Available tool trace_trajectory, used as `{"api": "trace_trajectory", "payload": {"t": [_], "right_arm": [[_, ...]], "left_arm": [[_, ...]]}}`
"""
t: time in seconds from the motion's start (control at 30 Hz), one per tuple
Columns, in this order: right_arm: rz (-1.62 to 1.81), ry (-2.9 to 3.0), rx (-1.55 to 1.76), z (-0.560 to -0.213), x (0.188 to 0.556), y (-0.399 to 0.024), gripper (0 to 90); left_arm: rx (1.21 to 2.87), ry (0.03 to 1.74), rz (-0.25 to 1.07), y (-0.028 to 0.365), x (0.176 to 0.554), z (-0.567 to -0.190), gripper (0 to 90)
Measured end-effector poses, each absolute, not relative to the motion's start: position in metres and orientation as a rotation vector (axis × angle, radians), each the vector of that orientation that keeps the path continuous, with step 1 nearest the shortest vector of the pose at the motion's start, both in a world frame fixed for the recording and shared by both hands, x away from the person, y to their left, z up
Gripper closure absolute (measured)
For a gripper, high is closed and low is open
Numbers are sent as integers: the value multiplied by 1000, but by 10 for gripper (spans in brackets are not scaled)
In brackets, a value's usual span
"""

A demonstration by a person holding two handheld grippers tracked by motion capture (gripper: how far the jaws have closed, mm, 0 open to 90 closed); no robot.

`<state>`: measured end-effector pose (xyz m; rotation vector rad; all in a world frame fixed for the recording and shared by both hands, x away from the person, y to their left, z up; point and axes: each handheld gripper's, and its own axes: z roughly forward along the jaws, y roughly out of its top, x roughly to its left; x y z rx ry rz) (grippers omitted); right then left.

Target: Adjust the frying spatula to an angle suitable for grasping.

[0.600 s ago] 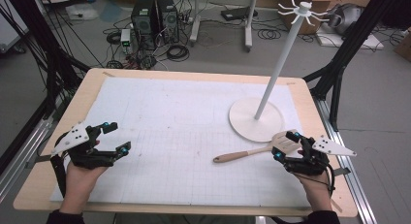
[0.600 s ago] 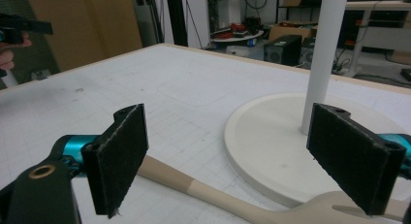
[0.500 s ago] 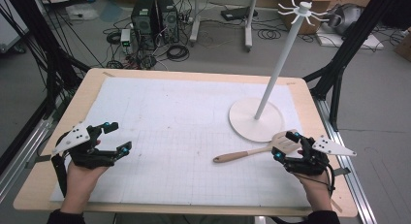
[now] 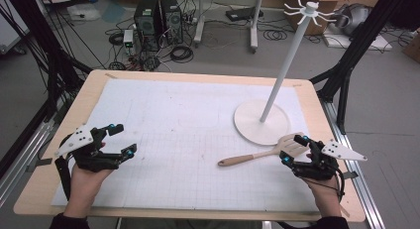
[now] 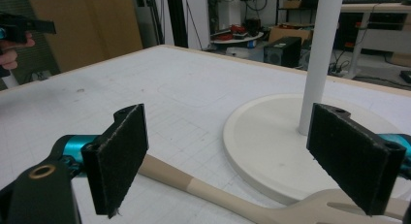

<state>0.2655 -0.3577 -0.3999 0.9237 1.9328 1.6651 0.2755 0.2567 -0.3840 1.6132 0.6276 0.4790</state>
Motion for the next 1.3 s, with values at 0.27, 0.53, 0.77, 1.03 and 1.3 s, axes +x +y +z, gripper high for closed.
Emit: {"api": "trace_trajectory", "payload": {"t": [0.27,0.53,0.77,1.03,1.3], "right_arm": [[1663,1936,928,-399,265,-358,142],[1666,1937,921,-399,266,-357,142],[1667,1939,919,-398,266,-357,143],[1675,1934,923,-398,267,-357,144],[1682,1937,913,-397,267,-357,145]], "left_arm": [[1619,625,467,252,276,-385,152],[1620,609,431,239,277,-382,148],[1644,555,377,210,284,-377,145],[1687,479,312,161,295,-375,145],[1703,439,274,120,307,-373,144]]}}
